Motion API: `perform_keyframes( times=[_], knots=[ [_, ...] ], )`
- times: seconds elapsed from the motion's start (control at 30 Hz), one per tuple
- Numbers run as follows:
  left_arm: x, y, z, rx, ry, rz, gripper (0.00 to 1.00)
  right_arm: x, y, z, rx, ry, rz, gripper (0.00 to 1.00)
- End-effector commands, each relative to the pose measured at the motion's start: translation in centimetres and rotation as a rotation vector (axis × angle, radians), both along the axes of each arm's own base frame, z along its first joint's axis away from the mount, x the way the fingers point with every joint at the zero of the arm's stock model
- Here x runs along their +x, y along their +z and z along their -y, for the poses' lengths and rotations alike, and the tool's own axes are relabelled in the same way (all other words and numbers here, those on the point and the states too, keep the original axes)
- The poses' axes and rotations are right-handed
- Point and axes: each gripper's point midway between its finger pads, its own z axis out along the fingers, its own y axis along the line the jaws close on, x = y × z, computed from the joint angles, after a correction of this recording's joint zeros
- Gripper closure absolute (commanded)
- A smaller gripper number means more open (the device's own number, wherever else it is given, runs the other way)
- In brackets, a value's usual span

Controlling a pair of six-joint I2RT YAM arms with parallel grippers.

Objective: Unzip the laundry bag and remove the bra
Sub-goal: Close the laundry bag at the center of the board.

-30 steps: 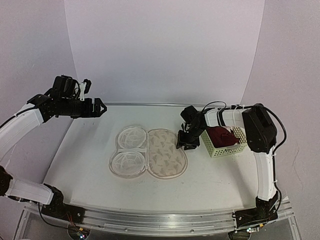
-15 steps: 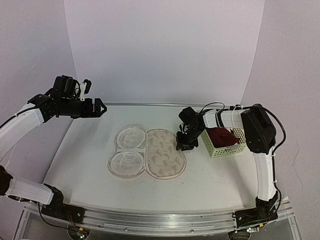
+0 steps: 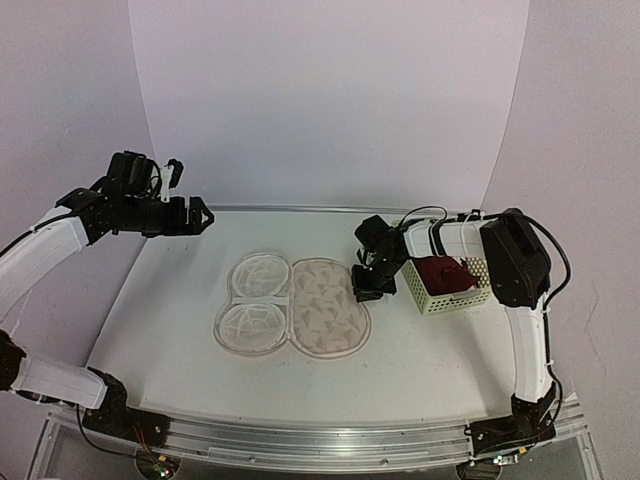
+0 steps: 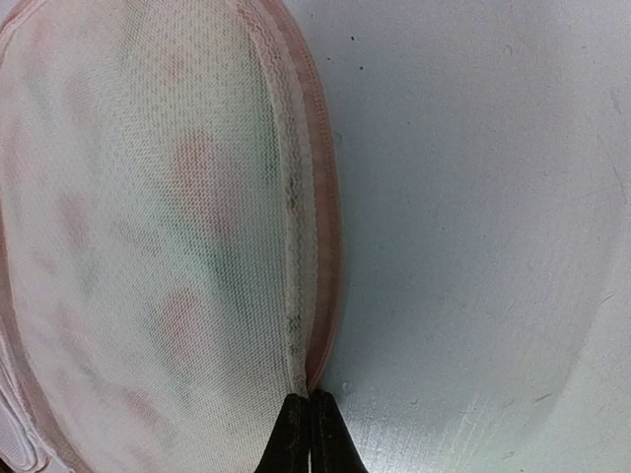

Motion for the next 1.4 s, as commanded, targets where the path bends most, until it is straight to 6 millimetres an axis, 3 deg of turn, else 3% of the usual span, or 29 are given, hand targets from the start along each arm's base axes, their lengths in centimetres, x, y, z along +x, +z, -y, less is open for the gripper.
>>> perform_keyframes(
  times=[0.0, 0.8, 1.2, 1.37],
  knots=[
    [0.6, 2.0, -0.1, -0.008, 0.011, 0.047, 0.00, 0.2, 1.5, 0.3, -0.030, 0.027, 0.052, 1.00],
    [1.8, 1.6, 0.9, -0.041, 0.002, 0.029, 0.00, -0.9, 13.1, 6.7, -0.210, 0.165, 0.268, 1.00],
    [1.6, 1.5, 0.9, -0.051, 0.003, 0.030, 0.00, 0.1, 20.7, 3.9, -0.062, 0.195, 0.347, 1.00],
    [1.6, 1.4, 0.9, -0.049, 0.000, 0.027, 0.00, -0.5, 22.8, 1.2, 0.044, 0.234, 0.351, 1.00]
  ],
)
